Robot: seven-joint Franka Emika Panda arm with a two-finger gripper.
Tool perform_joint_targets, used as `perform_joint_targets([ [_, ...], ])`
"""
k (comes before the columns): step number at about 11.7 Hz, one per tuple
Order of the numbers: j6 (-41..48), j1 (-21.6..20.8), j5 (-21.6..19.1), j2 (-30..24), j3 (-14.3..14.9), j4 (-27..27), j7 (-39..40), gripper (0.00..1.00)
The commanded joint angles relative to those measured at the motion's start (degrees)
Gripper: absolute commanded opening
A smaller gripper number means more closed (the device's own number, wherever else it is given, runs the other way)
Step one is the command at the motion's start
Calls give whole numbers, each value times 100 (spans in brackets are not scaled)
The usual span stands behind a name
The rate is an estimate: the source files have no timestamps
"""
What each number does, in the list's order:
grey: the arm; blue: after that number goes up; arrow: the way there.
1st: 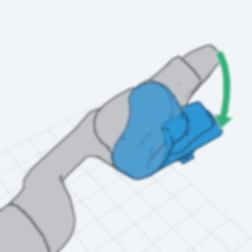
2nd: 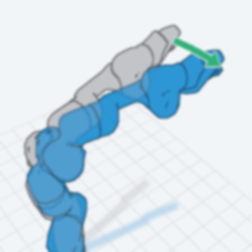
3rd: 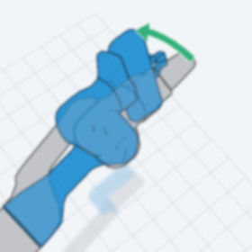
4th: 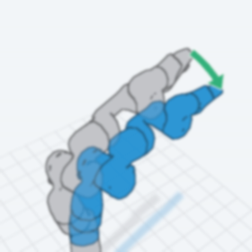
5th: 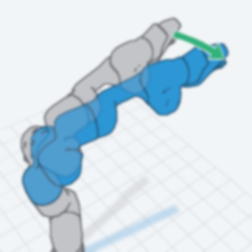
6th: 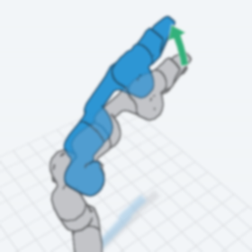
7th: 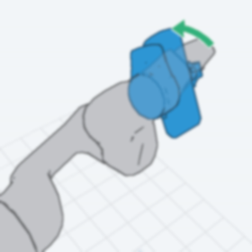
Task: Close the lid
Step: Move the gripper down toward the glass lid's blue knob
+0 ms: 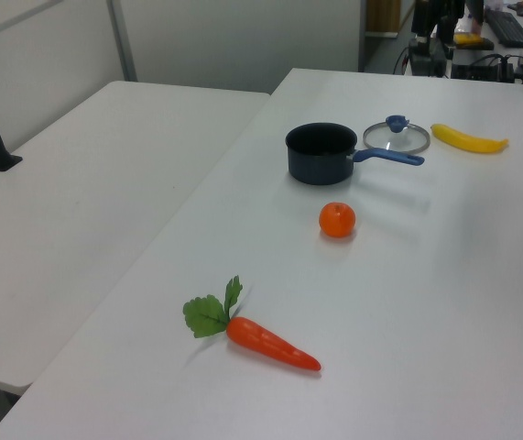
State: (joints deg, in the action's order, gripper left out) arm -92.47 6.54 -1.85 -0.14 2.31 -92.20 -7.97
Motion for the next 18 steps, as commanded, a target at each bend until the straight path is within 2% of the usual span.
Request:
perform_joint_targets([
  [1, 176, -4, -148, -39, -3, -96, 216, 100],
  [6, -7, 5, -421, 119, -20, 87, 112, 100],
  [10, -1314, 215, -334, 496, 76, -17, -495, 100],
  [14, -2475, 478, -359, 1322, 725, -96, -722, 100],
  [16, -2968, 637, -307, 1534, 832, -237, -1398, 100],
  [18, -3311, 708, -202, 1832, 850, -237, -1392, 100],
])
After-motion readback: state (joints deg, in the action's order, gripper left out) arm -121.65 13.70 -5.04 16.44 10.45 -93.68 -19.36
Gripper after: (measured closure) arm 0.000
